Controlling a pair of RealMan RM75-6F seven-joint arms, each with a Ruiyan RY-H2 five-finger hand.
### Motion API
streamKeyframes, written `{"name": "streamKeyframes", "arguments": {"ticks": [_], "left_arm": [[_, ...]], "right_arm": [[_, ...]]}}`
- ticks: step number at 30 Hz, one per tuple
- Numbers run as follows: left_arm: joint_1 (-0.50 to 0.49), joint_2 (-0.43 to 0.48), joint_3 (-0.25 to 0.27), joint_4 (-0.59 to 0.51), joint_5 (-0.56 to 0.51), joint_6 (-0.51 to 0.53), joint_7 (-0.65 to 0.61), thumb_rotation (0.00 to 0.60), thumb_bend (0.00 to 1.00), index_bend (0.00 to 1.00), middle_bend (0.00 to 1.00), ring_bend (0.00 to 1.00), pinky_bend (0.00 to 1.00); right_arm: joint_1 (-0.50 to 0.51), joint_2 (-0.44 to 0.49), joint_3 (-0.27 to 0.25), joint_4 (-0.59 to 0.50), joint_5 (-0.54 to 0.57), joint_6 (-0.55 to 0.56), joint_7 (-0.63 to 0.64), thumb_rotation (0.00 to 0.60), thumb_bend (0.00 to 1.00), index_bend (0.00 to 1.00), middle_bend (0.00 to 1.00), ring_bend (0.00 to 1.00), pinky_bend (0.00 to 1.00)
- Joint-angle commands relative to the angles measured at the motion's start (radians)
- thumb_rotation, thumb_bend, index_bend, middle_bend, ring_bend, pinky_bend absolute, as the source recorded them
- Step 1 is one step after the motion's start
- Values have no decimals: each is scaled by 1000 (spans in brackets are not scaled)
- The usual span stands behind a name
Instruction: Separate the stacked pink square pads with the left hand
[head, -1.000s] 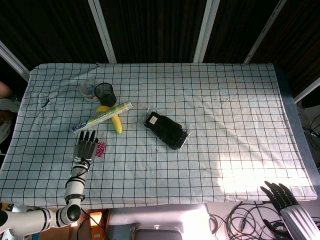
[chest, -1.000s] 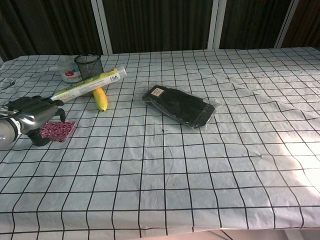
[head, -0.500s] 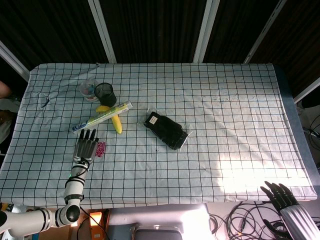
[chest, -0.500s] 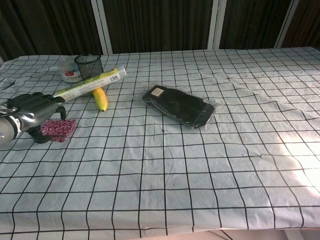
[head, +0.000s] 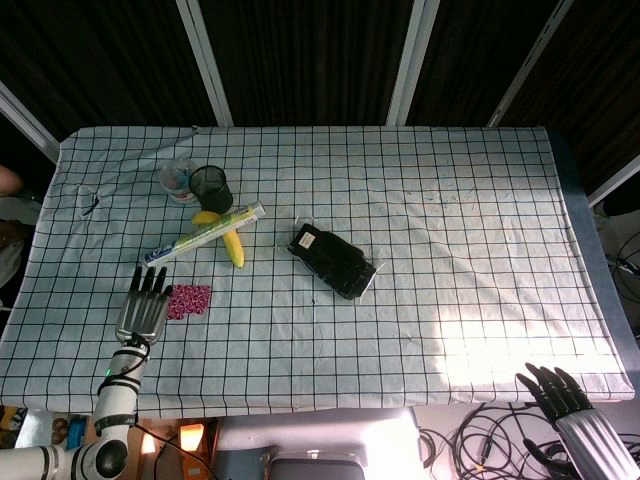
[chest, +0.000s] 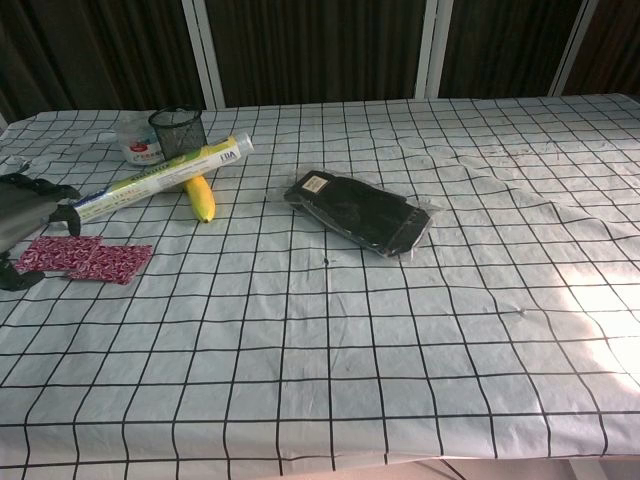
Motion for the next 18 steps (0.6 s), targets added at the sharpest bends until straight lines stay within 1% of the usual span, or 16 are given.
{"name": "streamKeyframes", "arguments": {"ticks": [1, 6, 11, 13, 17, 18], "left_arm": [[44, 37, 42, -23, 39, 10, -46, 600, 364, 438, 40, 0, 0], [82, 35, 76, 13, 85, -9, -100, 600, 363, 438, 40, 0, 0], [100, 11, 90, 53, 111, -27, -112, 600, 363, 417, 39, 0, 0], [104, 2, 91, 61, 111, -34, -104, 600, 363, 354, 35, 0, 0], [109, -6, 83, 62, 106, -44, -101, 600, 356, 151, 18, 0, 0], [111, -4, 81, 58, 103, -47, -99, 600, 352, 125, 15, 0, 0]], "right_arm": [[1, -2, -1, -3, -2, -4, -7, 600, 199, 0, 0, 0, 0], [3, -5, -1, -6, -4, -10, -16, 600, 199, 0, 0, 0, 0], [6, -4, -1, -10, -2, -18, -20, 600, 198, 0, 0, 0, 0], [7, -4, -1, -10, -2, -18, -20, 600, 199, 0, 0, 0, 0], [5, -3, -1, -10, 1, -14, -16, 600, 199, 0, 0, 0, 0], [5, -3, -1, -9, 1, -13, -15, 600, 199, 0, 0, 0, 0]]}}
